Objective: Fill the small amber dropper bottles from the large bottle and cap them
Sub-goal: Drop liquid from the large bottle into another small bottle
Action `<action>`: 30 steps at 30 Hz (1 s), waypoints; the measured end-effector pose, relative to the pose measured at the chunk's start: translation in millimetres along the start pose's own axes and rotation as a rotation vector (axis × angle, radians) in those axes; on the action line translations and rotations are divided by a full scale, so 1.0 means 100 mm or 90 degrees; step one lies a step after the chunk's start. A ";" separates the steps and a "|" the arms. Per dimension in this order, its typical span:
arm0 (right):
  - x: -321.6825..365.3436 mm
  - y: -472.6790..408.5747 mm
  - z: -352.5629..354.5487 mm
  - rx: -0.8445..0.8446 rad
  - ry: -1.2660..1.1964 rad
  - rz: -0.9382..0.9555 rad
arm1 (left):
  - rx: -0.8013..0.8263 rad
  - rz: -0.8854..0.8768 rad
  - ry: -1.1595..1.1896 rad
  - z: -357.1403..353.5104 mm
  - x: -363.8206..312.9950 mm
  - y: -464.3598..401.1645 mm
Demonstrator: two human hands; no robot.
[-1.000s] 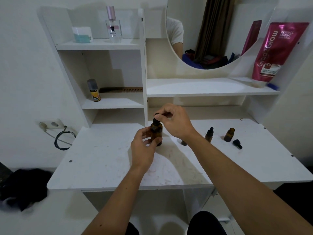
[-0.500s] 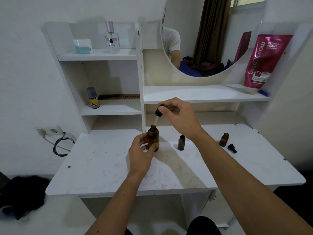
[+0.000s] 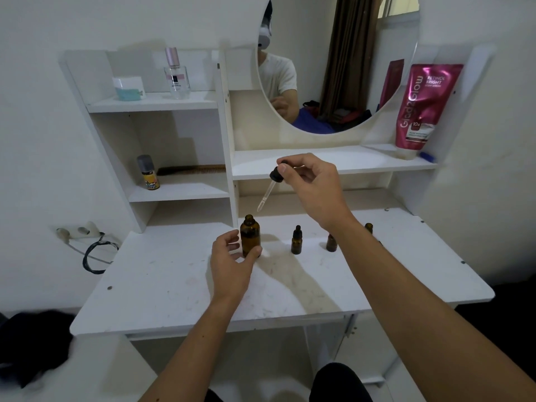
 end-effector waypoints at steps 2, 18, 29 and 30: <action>-0.02 0.09 0.13 -0.013 0.006 -0.001 | -0.049 -0.012 0.021 -0.02 -0.06 0.14; -0.38 0.92 1.50 -0.155 0.065 -0.077 | 0.254 -0.090 0.069 -1.90 -0.59 0.50; -0.74 1.11 1.98 -0.196 0.121 -0.110 | 0.325 -0.049 -0.030 -2.62 -0.55 0.10; -0.77 1.12 2.00 -0.198 0.126 -0.108 | 0.318 -0.048 -0.034 -2.66 -0.55 0.05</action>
Point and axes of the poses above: each hand's wrist, its own y-axis away from the middle knuckle, its own z-axis out of the back of the hand, x = y × z, the point moved 9 cm from there along -y, towards the middle knuckle, and after that the axes turned 15 degrees about x, right-handed, at the moved point
